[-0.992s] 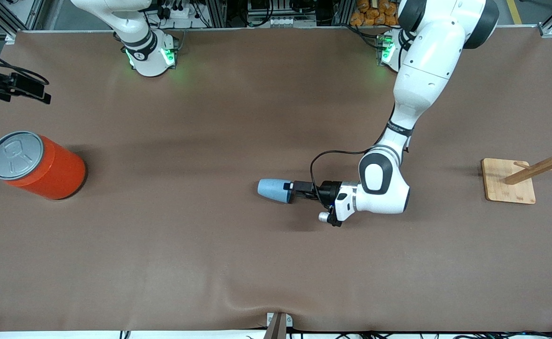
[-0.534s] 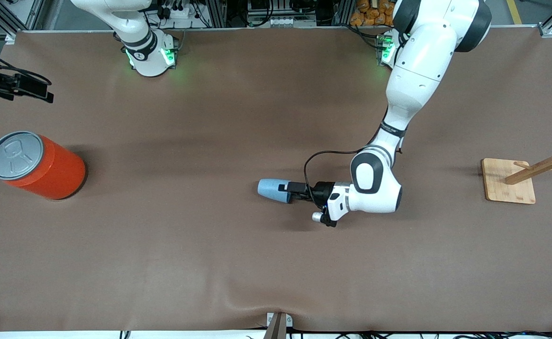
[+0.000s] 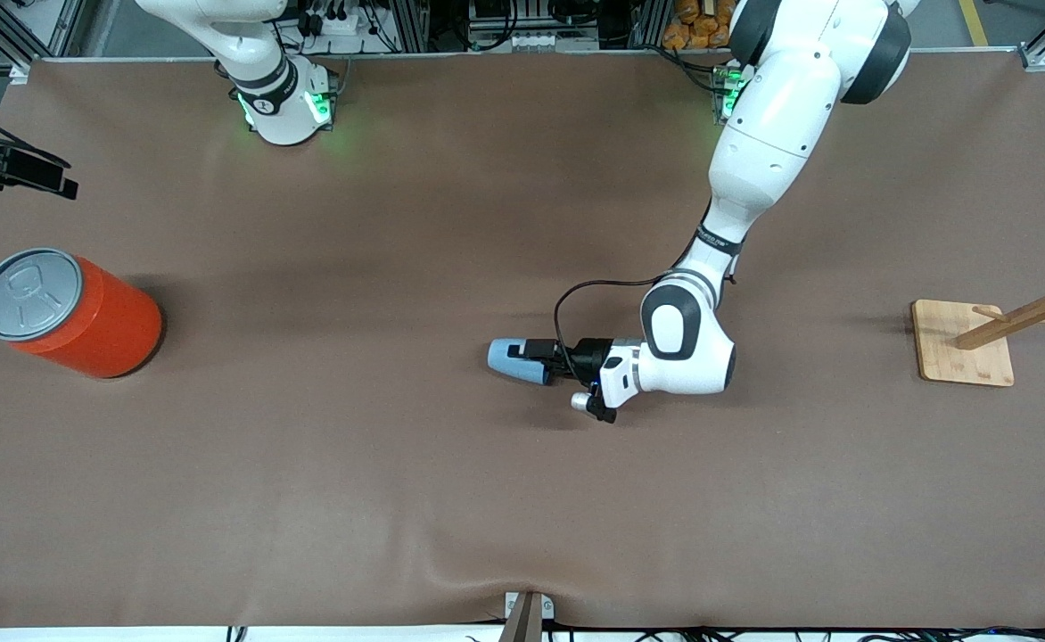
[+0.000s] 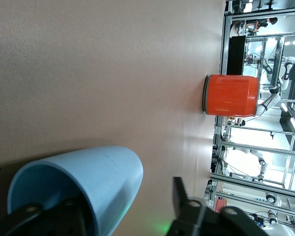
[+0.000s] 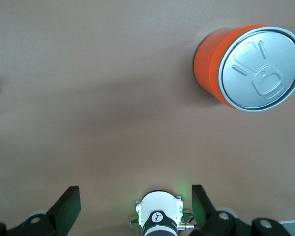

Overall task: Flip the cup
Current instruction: 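Lift and rotate the cup upright with the left gripper toward the stand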

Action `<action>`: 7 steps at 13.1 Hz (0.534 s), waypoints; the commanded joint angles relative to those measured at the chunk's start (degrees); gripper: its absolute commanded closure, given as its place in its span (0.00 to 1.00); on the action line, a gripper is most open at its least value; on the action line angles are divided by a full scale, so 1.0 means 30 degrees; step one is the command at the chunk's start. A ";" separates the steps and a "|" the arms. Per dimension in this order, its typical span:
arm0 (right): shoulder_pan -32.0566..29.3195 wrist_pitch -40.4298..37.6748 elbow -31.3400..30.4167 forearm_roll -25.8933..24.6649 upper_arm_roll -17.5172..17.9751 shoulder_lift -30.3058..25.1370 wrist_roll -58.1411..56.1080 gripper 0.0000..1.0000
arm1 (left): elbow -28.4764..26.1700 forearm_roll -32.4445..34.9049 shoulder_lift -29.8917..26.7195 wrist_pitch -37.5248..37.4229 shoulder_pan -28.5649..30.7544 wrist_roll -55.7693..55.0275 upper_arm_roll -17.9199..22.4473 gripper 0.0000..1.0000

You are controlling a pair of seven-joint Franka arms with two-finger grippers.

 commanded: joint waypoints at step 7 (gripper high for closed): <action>-0.0572 -0.0318 0.0362 -0.0075 0.0261 -0.0354 -0.0136 0.00 | 0.0209 0.0451 -0.0173 -0.0123 0.0617 0.1124 0.0222 1.00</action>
